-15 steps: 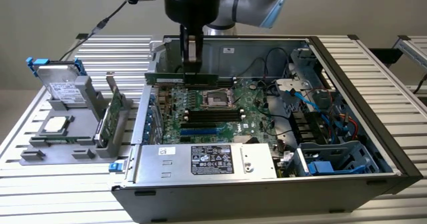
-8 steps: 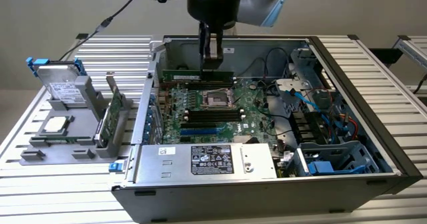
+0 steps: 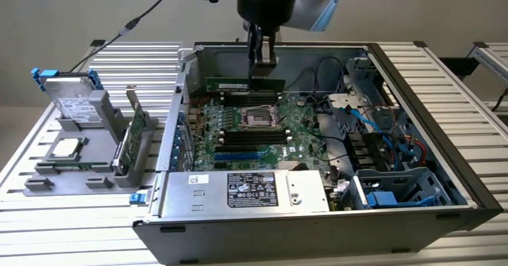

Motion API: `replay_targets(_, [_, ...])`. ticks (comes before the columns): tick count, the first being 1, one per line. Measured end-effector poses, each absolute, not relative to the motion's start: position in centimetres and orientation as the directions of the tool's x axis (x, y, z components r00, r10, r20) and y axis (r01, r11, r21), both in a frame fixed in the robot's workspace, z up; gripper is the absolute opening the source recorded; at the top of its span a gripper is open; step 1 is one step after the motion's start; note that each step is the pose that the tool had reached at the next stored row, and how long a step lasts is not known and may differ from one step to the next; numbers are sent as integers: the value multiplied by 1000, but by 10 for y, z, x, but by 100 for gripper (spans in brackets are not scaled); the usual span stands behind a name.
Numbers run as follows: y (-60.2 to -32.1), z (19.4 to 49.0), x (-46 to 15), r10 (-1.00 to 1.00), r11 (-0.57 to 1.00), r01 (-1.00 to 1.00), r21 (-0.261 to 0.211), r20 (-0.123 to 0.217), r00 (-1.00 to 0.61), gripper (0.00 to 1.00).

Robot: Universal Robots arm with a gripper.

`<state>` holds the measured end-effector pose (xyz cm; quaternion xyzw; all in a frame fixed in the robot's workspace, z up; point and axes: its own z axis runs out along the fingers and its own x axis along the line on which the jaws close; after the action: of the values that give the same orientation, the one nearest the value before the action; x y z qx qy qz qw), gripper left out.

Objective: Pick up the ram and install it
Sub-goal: 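Pick up the ram and move it above insertion slot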

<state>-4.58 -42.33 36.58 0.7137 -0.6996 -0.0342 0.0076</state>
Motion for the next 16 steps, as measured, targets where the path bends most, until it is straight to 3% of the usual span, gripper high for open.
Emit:
replay_targets(8, [-384,354,-34,-999,-21,-998,59,-38,19,13])
replay_targets(16, [-376,353,-23,-999,-22,-998,59,-38,20,13])
